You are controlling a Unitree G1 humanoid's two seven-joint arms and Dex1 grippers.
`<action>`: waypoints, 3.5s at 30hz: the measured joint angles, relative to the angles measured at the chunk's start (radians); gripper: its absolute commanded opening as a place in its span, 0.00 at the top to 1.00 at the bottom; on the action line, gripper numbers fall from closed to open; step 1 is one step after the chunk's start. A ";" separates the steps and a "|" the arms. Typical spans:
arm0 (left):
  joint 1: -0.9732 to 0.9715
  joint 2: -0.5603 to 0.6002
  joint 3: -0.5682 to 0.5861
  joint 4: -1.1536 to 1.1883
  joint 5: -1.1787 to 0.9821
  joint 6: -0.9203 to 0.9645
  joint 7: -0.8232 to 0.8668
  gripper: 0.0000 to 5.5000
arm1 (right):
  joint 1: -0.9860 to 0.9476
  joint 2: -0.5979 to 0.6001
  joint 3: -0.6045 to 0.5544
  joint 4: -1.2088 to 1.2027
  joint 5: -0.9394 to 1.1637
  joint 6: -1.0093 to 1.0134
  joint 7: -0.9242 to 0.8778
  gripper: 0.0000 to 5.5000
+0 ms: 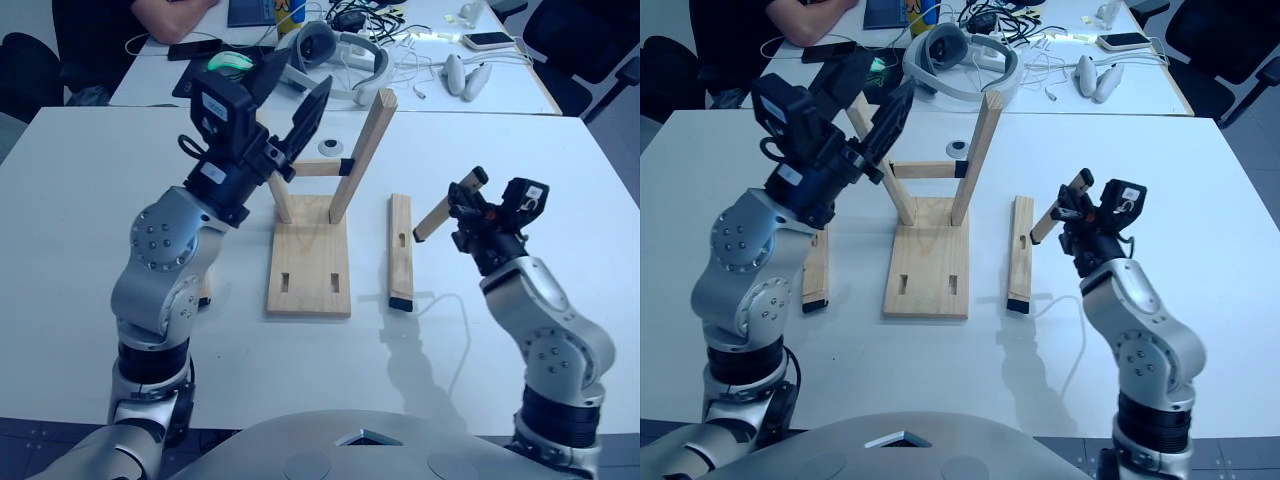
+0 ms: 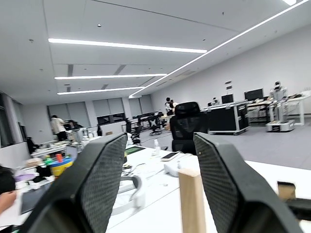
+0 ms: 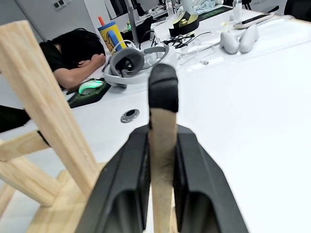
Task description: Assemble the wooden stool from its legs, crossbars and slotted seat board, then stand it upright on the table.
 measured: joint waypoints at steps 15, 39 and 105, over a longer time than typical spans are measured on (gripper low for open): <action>0.031 -0.139 -0.124 0.116 0.092 -0.114 0.035 0.54 | -0.013 0.208 0.101 0.174 -0.292 -0.234 0.056 0.92; 0.027 -0.134 -0.101 0.132 0.109 -0.120 -0.006 0.54 | 0.027 0.278 0.056 0.211 -0.375 -0.248 0.085 0.92; 0.023 -0.132 -0.077 0.101 0.121 -0.084 0.010 0.54 | 0.127 0.135 0.177 0.329 -0.642 -0.489 0.444 0.92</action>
